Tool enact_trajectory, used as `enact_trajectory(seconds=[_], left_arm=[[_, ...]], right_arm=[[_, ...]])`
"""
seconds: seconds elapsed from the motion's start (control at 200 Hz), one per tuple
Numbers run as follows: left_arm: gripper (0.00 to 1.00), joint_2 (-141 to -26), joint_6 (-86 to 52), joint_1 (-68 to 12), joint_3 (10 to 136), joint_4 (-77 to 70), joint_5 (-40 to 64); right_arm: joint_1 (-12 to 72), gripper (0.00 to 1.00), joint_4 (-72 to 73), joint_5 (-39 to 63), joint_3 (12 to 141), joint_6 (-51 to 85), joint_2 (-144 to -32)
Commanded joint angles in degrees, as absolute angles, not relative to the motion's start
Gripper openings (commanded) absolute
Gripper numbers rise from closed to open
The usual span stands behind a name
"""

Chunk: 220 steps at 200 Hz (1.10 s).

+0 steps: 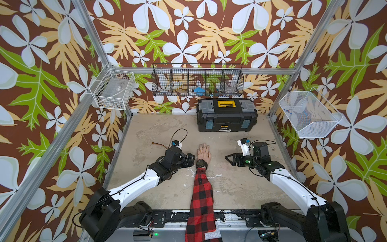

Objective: Take off the watch
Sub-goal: Adjust the hand at the center of the board.

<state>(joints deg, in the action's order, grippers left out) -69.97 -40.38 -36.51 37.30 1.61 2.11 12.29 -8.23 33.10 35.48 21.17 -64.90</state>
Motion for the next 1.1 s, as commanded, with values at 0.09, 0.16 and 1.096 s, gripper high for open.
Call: enact_trajectory(seconds=[0.09, 0.16, 1.096], left_arm=[[0.91, -72.93, -41.67, -37.56, 39.68, 2.62, 5.31], [0.91, -73.88, -41.73, -38.18, 40.46, 2.81, 5.64], [0.84, -89.29, -46.76, -50.33, 47.0, 5.45, -0.44]], right_arm=[[13.44, 0.83, -9.12, 34.91, 36.17, 21.89, -65.98], [13.69, 0.83, -9.39, 34.8, 36.35, 21.89, -66.31], [14.06, 0.84, -10.79, 31.1, 33.85, 21.95, -65.48]])
